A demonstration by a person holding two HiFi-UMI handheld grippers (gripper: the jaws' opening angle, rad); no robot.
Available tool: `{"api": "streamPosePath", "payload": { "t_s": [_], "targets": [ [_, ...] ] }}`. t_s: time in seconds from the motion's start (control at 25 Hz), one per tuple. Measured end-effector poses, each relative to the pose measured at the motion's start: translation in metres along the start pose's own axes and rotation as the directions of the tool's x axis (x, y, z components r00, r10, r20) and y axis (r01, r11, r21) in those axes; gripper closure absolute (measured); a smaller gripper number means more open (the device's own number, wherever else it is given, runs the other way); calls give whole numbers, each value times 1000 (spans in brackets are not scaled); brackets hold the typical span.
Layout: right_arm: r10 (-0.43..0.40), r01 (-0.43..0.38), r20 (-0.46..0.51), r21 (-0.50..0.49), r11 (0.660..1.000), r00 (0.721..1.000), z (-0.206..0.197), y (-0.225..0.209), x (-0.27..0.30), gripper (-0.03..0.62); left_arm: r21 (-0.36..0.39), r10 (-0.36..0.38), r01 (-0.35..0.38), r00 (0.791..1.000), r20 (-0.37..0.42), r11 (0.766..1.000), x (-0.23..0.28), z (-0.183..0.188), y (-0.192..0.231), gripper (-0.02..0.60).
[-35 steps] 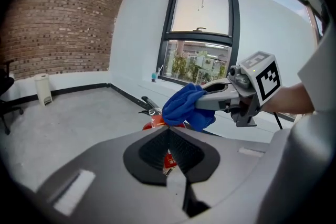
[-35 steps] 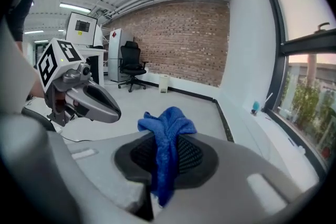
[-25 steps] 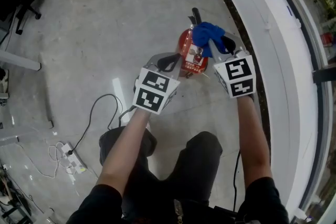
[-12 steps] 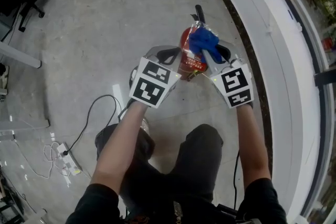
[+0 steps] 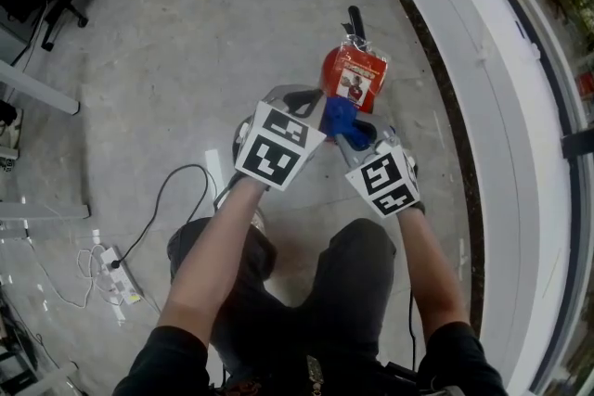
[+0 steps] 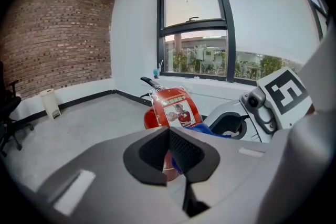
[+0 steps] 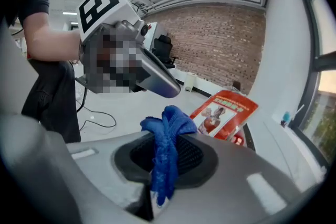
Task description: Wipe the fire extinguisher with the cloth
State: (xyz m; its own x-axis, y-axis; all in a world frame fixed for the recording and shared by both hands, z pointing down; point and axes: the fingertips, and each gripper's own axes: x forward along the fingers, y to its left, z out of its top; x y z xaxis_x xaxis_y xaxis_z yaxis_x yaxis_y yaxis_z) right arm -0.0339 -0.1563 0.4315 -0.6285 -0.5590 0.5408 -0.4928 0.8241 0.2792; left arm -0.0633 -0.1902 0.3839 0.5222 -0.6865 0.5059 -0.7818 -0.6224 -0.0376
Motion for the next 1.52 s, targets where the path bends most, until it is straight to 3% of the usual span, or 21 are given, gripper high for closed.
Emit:
{"api": "streamPosePath", "payload": {
  "t_s": [0.16, 0.48, 0.84, 1.08, 1.32, 1.52],
  "targets": [
    [-10, 9, 35, 47, 999, 999, 2, -2, -2, 540, 26, 20, -19, 1000, -11, 999, -4, -8, -2, 577],
    [-138, 125, 114, 109, 986, 984, 20, -59, -26, 540, 59, 7, -2, 997, -81, 998, 0, -34, -25, 577],
    [-220, 203, 134, 130, 970, 966, 43, -123, -23, 540, 63, -19, 23, 998, -60, 998, 0, -26, -45, 577],
    [-338, 306, 116, 229, 924, 934, 31, -160, -29, 540, 41, 0, 1, 1000, -22, 999, -2, -16, -44, 577],
    [-331, 237, 138, 454, 859, 934, -4, -154, -22, 540, 43, 23, -22, 1000, -8, 999, 0, -12, -43, 577],
    [-331, 171, 197, 561, 810, 923, -36, -150, -8, 540, 87, 24, -23, 1000, -10, 996, -2, -12, -46, 577]
  ]
}}
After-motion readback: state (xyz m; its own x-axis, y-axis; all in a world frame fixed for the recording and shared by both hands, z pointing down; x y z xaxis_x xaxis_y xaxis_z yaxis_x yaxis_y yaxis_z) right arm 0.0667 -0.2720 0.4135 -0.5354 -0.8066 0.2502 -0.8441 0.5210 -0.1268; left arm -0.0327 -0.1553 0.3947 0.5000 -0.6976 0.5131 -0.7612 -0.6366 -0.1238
